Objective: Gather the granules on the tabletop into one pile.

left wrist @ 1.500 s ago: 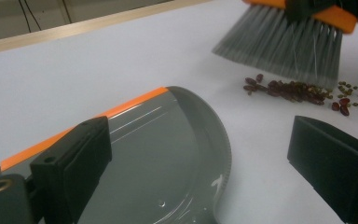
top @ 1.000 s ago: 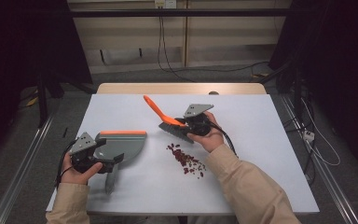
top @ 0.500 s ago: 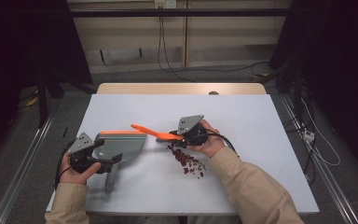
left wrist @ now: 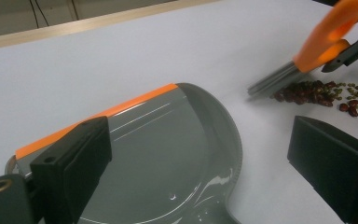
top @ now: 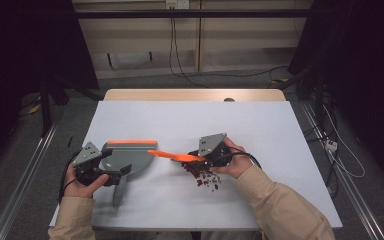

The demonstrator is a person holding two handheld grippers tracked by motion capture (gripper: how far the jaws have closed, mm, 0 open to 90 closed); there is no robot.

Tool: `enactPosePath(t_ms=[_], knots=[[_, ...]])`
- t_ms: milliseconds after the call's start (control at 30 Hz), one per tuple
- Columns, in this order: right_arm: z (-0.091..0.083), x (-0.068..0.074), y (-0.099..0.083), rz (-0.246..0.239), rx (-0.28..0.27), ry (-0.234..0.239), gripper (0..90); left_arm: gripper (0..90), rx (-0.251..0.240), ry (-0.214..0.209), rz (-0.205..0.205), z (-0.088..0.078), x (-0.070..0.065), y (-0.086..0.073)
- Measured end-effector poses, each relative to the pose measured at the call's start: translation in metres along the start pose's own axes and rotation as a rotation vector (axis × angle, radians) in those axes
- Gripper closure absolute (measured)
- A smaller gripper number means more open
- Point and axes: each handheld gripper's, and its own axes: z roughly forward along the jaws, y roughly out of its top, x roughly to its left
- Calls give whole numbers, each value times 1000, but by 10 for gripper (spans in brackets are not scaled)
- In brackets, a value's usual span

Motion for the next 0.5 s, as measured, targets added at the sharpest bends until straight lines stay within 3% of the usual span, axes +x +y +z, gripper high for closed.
enactPosePath(t_ms=[267, 433, 500], knots=[[-11, 7, -2, 16, 9, 3, 706, 62, 3, -3, 7, 1, -2, 1], [-18, 3, -5, 78, -7, -7, 709, 61, 8, -2, 12, 1, -3, 1], [-21, 0, -6, 104, -20, -32, 711, 61, 7, -3, 11, 2, -3, 1]])
